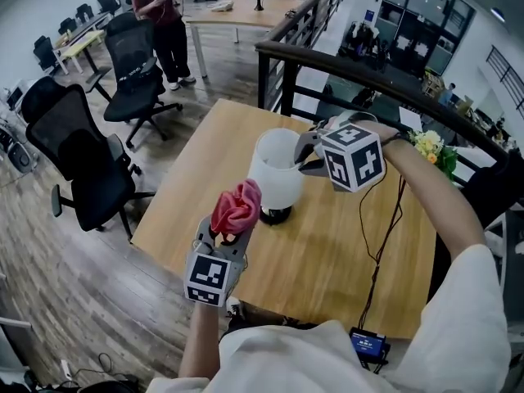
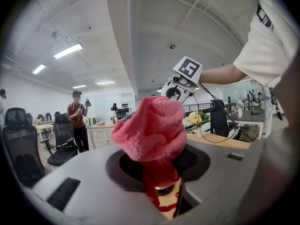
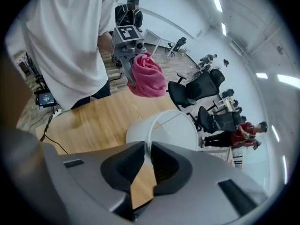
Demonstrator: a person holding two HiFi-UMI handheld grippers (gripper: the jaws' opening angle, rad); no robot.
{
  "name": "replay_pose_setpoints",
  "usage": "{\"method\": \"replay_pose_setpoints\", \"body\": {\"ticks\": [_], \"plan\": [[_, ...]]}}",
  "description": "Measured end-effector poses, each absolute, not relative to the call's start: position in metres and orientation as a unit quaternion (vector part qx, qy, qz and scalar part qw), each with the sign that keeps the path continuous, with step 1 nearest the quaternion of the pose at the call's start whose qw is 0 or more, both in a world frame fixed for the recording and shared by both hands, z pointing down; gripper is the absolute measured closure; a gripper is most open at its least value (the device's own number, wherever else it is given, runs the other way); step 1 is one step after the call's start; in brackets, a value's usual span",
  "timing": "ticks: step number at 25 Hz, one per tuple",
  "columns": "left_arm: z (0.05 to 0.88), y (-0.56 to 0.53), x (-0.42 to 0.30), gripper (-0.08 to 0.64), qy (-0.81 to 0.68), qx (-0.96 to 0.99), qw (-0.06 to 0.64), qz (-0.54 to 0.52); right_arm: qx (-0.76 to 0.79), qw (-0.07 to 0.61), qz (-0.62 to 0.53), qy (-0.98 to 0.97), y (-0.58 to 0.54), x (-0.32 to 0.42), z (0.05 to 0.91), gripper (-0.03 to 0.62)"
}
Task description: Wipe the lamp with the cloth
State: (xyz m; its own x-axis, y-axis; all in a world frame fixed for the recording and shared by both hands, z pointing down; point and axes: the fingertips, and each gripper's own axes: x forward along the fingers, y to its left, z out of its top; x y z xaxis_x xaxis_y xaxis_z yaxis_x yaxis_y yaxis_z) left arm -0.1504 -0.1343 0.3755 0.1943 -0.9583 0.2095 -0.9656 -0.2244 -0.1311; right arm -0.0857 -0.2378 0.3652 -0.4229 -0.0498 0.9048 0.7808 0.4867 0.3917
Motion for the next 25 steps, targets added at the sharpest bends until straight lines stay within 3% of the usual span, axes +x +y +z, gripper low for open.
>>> {"method": "replay_pose_setpoints", "body": {"ticks": [9,25], "plan": [[0.37,-0.134,-0.177,0.382,-0.616,0.78,0.009,0.111,-0.256,0.559,-0.287,-0.734,-0.229,-0.091,0.363,0.545],[0.37,-0.128,-0.211,0.382,-0.525,0.845,-0.006,0.101,-0.144,0.607,-0.088,-0.776,-0.197,-0.13,0.361,0.572]]}}
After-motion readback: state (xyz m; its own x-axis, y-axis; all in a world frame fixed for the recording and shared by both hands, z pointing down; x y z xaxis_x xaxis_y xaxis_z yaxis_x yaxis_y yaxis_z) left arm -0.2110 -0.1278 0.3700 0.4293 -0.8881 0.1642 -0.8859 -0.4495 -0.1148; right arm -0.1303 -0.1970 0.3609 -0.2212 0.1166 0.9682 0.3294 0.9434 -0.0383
